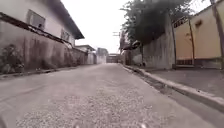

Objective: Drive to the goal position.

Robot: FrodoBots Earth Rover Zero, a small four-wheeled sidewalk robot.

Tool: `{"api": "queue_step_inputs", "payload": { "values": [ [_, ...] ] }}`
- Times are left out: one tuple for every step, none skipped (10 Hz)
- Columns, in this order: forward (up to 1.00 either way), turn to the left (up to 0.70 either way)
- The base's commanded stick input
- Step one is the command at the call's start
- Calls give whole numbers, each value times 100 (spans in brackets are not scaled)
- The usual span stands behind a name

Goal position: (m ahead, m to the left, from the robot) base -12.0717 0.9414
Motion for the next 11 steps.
{"api": "queue_step_inputs", "payload": {
  "values": [
    [0, 0],
    [0, 0],
    [0, 0],
    [0, 0],
    [0, 0],
    [0, 0],
    [0, 0],
    [0, 0],
    [0, 45],
    [0, 45],
    [0, 45]
  ]
}}
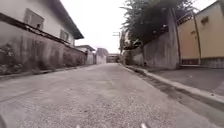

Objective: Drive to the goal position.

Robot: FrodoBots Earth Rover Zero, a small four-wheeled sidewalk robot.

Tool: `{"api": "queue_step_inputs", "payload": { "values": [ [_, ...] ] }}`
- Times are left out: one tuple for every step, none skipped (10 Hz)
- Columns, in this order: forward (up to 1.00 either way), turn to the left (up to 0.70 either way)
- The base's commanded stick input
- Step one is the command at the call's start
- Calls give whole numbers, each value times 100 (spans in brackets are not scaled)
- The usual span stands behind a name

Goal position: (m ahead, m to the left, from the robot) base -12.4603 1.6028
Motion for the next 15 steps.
{"api": "queue_step_inputs", "payload": {
  "values": [
    [0, 45],
    [0, 45],
    [0, 28],
    [0, 0],
    [0, 0],
    [0, 0],
    [0, 19],
    [0, 45],
    [0, 45],
    [0, 45],
    [0, 45],
    [0, 45],
    [0, 45],
    [0, 45],
    [0, 45]
  ]
}}
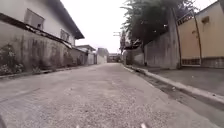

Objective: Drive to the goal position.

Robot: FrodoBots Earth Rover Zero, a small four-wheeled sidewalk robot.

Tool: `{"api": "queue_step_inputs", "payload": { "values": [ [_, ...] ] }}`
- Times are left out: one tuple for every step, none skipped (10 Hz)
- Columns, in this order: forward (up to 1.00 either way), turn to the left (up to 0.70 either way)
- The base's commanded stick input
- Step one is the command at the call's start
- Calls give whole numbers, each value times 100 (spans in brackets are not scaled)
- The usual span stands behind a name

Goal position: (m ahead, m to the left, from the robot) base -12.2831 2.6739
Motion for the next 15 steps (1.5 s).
{"api": "queue_step_inputs", "payload": {
  "values": [
    [0, 45],
    [0, 45],
    [0, 45],
    [0, 45],
    [0, 45],
    [0, 45],
    [0, 45],
    [0, 45],
    [0, 45],
    [0, 45],
    [0, 45],
    [0, 45],
    [0, 45],
    [0, 45],
    [0, 45]
  ]
}}
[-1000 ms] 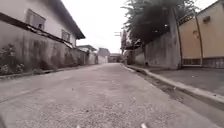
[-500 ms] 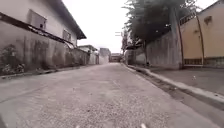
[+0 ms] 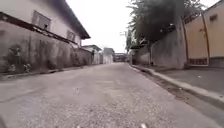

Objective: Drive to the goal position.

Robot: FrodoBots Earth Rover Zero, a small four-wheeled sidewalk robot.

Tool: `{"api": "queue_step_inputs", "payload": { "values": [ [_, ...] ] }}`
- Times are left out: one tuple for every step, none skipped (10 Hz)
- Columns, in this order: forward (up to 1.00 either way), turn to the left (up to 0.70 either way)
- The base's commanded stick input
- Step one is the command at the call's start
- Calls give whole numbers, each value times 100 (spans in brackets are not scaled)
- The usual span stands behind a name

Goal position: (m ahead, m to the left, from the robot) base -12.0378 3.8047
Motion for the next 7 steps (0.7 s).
{"api": "queue_step_inputs", "payload": {
  "values": [
    [0, 45],
    [0, 45],
    [0, 45],
    [0, 45],
    [0, 45],
    [0, 45],
    [0, 45]
  ]
}}
